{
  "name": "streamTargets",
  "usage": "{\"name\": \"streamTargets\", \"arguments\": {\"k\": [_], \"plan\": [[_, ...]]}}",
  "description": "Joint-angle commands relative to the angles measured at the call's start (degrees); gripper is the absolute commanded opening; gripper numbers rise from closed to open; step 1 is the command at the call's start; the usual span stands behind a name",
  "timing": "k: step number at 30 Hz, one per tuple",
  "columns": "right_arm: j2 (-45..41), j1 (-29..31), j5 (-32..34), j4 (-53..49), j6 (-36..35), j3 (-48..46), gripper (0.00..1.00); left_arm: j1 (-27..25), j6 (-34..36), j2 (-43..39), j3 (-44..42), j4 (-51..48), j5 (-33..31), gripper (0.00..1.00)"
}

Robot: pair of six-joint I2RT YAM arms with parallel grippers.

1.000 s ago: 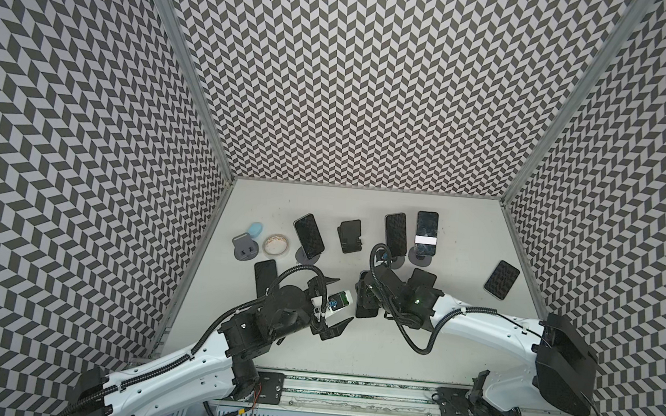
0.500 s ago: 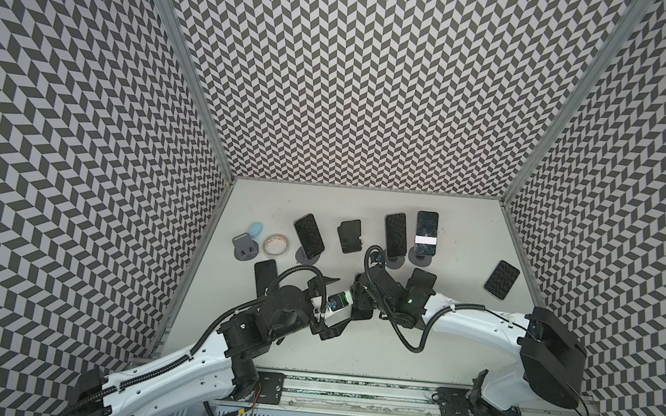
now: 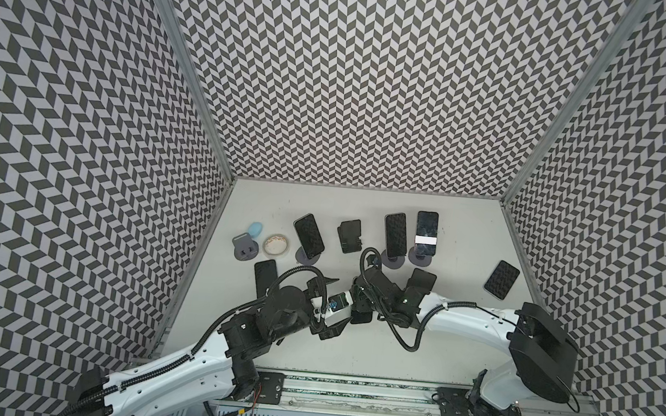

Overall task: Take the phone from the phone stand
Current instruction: 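Carry the teal-framed phone toward the robot with the right gripper, then lower the teal-framed phone flat onto the table with the right gripper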

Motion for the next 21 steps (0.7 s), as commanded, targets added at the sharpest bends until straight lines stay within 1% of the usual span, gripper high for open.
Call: {"name": "streamTargets", "arguments": {"k": [1,5,10,21], "plan": [[1.25,0.24,-1.25,3.78,0.62,1.35,0.57,-0.29,1.35,0.01,-0.24,-0.14,-1.25,0.99],[1.99,0.38,-1.83,4.00,1.04,1.48,0.57,-0.28,1.38,-0.11,-0.29,-0.10,-1.53,0.99],[3.29,0.43,-0.71,3.75,1.47,2.00,0.56,-0.28,1.55,-0.65,-0.44,-0.14,-2.18,0.99],[5.80,0.46,-0.69,5.77,2.77,1.88,0.56,-0.28,1.78,-1.06,-0.82,0.22,-2.54,0.98]]}}
